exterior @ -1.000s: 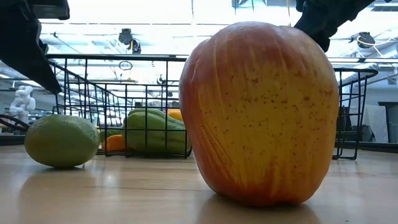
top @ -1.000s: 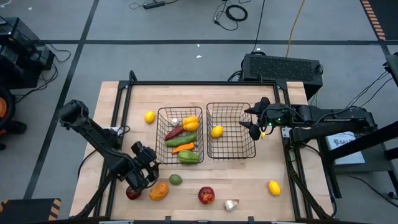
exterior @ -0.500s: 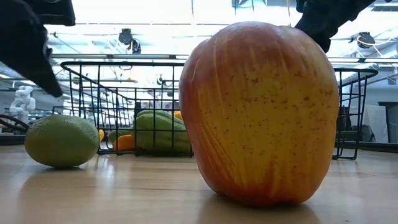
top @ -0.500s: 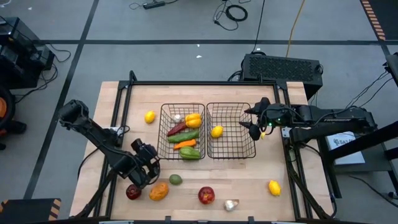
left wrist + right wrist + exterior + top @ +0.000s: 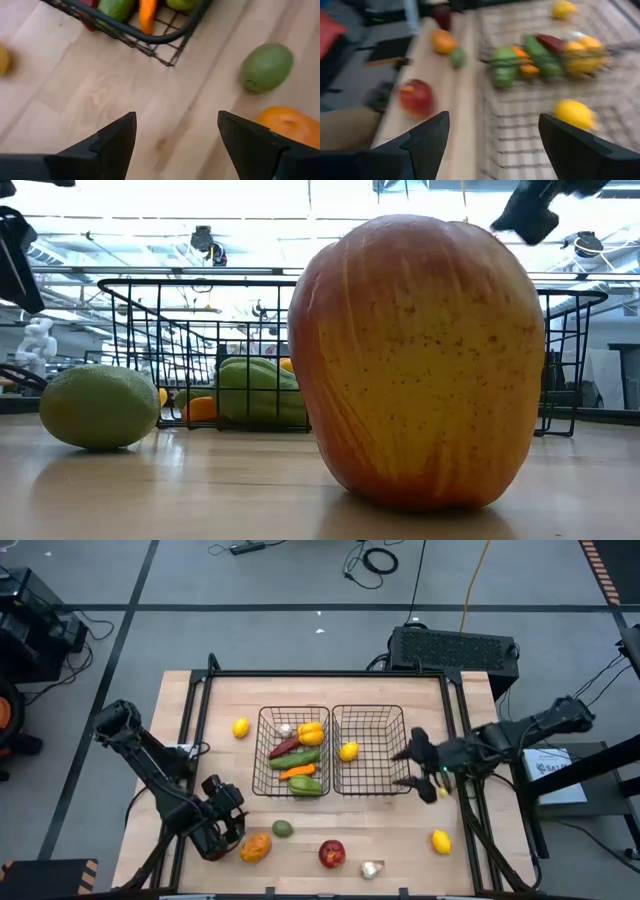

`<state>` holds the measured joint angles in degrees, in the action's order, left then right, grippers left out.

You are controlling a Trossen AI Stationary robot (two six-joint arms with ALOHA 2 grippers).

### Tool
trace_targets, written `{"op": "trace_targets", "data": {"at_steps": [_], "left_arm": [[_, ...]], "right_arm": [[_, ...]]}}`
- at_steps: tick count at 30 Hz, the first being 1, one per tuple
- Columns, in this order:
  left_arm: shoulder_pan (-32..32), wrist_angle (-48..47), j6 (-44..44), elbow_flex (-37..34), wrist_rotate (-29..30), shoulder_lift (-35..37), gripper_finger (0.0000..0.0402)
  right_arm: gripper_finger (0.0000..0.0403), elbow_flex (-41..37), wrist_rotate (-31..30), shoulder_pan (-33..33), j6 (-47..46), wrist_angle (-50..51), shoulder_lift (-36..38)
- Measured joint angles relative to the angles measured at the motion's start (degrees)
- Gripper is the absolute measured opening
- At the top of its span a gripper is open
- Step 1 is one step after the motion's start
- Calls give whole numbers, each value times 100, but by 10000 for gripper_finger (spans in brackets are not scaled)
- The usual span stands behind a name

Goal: Sort produce into baskets
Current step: Put the white garlic into the left black wire basket

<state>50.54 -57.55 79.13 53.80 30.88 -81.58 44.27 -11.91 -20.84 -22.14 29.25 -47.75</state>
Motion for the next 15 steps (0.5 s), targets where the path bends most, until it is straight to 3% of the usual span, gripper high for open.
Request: {"op": "trace_targets", "data": {"at_steps": [7, 15], "left_arm": [[197, 323, -21, 2, 337, 0, 285], [214, 504, -54, 2, 669, 0, 285]], "right_arm": [[297, 2, -577, -1399, -173, -575, -394], [297, 2, -734, -2266, -457, -1108, -1921]]}}
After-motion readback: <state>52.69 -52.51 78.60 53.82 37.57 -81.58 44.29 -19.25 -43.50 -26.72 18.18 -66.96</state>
